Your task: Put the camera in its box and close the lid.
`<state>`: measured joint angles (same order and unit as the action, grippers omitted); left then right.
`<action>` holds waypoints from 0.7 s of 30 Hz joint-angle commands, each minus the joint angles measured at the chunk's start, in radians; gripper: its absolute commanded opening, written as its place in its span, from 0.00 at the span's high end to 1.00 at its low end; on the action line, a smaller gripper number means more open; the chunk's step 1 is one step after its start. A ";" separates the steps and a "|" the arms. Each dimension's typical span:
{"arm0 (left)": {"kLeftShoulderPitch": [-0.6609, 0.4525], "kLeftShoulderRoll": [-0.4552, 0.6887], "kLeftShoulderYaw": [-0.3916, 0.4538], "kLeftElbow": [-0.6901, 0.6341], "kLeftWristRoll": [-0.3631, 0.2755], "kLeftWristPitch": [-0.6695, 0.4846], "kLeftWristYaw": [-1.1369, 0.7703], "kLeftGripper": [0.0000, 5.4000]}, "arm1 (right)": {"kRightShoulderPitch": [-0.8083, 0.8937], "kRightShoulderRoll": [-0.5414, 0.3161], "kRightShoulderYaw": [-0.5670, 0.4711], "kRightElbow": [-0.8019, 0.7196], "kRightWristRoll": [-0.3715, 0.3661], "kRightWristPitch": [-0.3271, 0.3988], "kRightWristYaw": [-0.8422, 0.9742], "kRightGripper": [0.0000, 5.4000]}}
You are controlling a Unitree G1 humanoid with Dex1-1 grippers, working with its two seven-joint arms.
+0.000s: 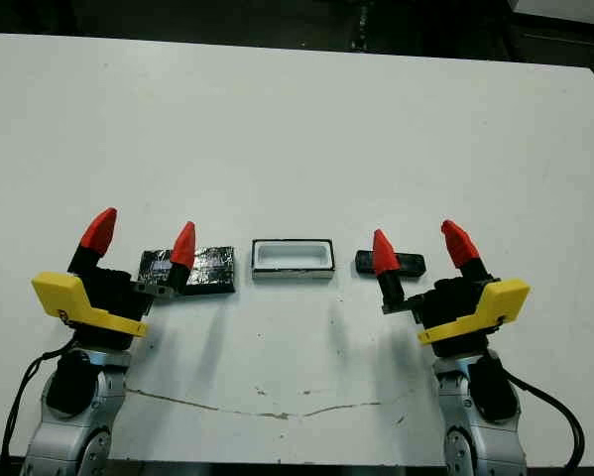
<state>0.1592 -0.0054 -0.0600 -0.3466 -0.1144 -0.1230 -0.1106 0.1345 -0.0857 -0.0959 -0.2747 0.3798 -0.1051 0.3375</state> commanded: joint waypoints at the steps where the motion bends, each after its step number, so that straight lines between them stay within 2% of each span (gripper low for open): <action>1: 0.009 -0.005 -0.002 -0.002 -0.006 0.007 0.005 0.00 | 0.007 -0.012 -0.004 0.012 0.008 0.012 0.010 0.00; 8: 0.013 -0.008 -0.011 -0.012 0.023 0.018 0.025 0.00 | 0.011 -0.011 0.000 0.020 0.014 0.007 0.026 0.00; 12: 0.015 -0.011 -0.020 -0.011 0.014 0.017 0.027 0.00 | -0.031 -0.065 -0.041 0.050 0.038 0.000 0.081 0.00; 16: 0.018 -0.011 -0.020 -0.010 0.001 0.013 0.026 0.00 | -0.168 -0.235 -0.127 0.098 0.104 0.032 0.220 0.00; 19: 0.022 -0.014 -0.017 -0.001 -0.011 0.005 0.025 0.00 | -0.326 -0.402 -0.159 0.181 0.161 0.134 0.358 0.00; 21: 0.027 -0.016 -0.016 -0.004 -0.016 0.013 0.027 0.00 | -0.421 -0.486 -0.147 0.237 0.167 0.181 0.444 0.00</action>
<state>0.1663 -0.0190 -0.0794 -0.3509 -0.1258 -0.1211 -0.0869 -0.2310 -0.5094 -0.2488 -0.0752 0.5406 0.0357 0.7226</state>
